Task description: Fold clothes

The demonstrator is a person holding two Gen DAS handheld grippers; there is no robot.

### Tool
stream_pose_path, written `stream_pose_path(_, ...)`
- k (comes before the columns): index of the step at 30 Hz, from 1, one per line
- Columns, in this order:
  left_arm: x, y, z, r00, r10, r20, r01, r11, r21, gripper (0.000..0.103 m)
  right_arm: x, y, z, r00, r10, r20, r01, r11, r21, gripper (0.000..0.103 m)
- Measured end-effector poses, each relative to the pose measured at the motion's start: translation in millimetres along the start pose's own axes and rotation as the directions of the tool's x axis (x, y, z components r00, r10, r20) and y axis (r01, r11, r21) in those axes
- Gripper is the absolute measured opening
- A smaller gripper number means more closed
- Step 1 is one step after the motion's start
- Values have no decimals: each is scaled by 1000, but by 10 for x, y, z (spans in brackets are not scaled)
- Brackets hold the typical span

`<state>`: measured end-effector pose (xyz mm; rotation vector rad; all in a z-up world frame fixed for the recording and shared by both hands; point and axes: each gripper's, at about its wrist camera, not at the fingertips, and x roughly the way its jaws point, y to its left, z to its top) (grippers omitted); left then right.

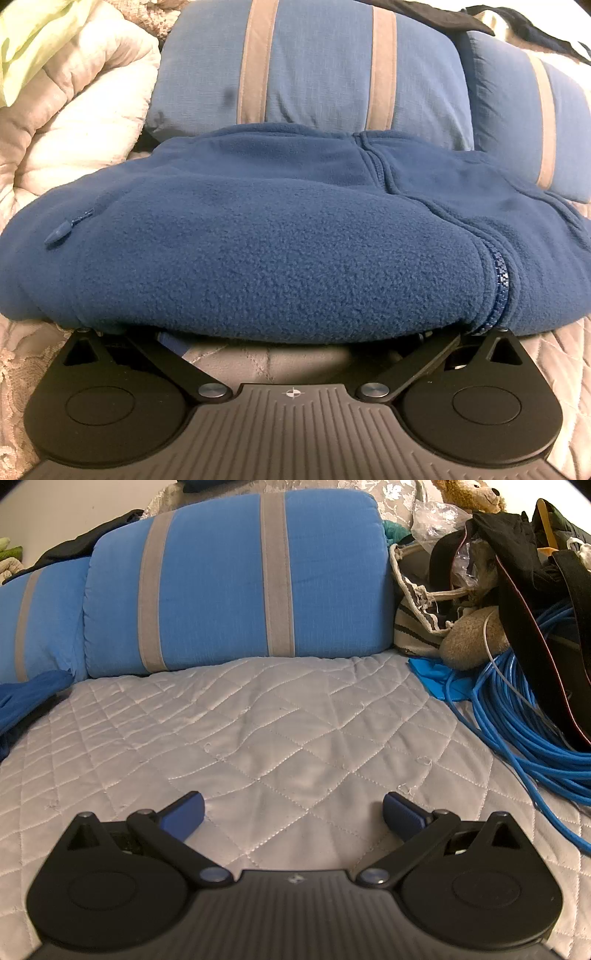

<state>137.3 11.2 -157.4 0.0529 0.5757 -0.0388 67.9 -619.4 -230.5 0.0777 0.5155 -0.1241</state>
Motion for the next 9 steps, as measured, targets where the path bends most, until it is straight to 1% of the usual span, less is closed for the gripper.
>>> stream_pose_path(9,-3,-7,-8,1000,1,2,-1,1000,1,103,-3,4,0,1000,-1,1,1,1000,-2,102)
